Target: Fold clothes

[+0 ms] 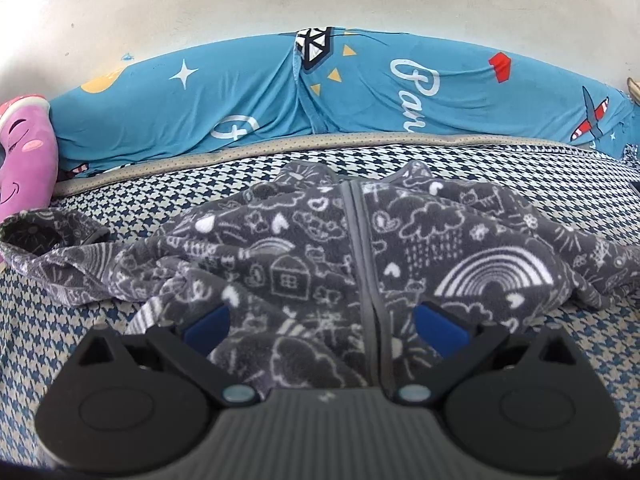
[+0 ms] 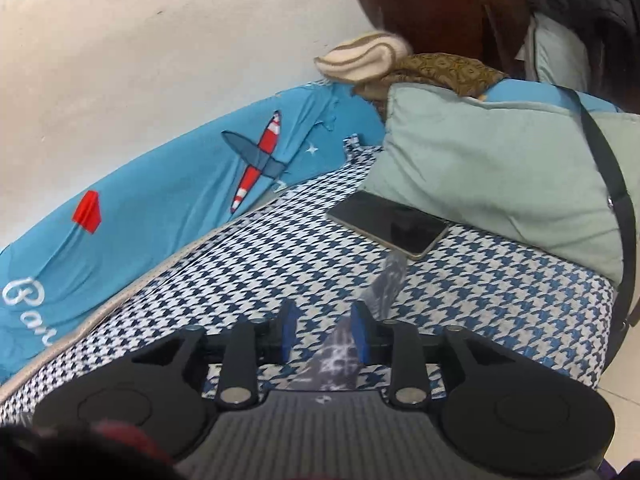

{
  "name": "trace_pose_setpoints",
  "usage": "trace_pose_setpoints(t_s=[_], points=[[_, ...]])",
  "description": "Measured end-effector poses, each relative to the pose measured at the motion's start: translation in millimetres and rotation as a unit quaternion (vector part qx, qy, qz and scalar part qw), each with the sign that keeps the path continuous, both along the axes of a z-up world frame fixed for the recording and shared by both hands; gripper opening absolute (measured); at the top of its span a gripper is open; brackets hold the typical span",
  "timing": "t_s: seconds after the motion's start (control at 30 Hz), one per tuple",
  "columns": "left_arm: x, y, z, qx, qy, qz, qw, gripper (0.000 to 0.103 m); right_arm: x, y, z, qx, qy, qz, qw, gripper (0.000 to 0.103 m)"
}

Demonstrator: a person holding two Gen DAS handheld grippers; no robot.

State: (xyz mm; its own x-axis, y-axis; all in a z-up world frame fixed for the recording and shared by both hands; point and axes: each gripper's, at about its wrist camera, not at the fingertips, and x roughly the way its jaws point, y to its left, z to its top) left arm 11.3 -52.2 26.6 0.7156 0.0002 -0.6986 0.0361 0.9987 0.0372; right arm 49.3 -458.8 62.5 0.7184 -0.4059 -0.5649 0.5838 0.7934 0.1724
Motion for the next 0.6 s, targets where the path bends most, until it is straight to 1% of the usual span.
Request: trace_pose_setpoints(t_s=[0.07, 0.17, 0.23, 0.33, 0.5, 0.6], points=[[0.1, -4.0, -0.5, 0.002, -0.002, -0.004, 1.0000, 0.103, 1.5, 2.5, -0.7, 0.007, 0.001, 0.009, 1.000, 0.034], [0.1, -8.6, 0.0, 0.004, -0.006, -0.005, 1.0000, 0.103, 7.3, 13.4, -1.0, 0.013, 0.003, 0.047, 0.999, 0.034], [0.0, -9.6, 1.2, -0.004, -0.009, -0.007, 0.9999, 0.103, 11.9, 22.9, -1.1, 0.010, 0.004, 0.077, 0.997, 0.034], [-0.4, -9.6, 3.7, -0.006, -0.017, -0.006, 0.9998, 0.103, 17.0, 37.9, -2.4, 0.006, 0.007, 0.112, 0.994, 0.034], [2.6, -4.4, 13.9, -0.016, -0.035, -0.005, 0.9992, 0.103, 24.9, 61.7, -4.3, 0.016, 0.010, 0.160, 0.987, 0.035], [7.6, 1.6, 20.5, -0.021, -0.044, 0.005, 0.9988, 0.103, 31.1, 76.7, -4.3, 0.023, 0.012, 0.188, 0.982, 0.035]])
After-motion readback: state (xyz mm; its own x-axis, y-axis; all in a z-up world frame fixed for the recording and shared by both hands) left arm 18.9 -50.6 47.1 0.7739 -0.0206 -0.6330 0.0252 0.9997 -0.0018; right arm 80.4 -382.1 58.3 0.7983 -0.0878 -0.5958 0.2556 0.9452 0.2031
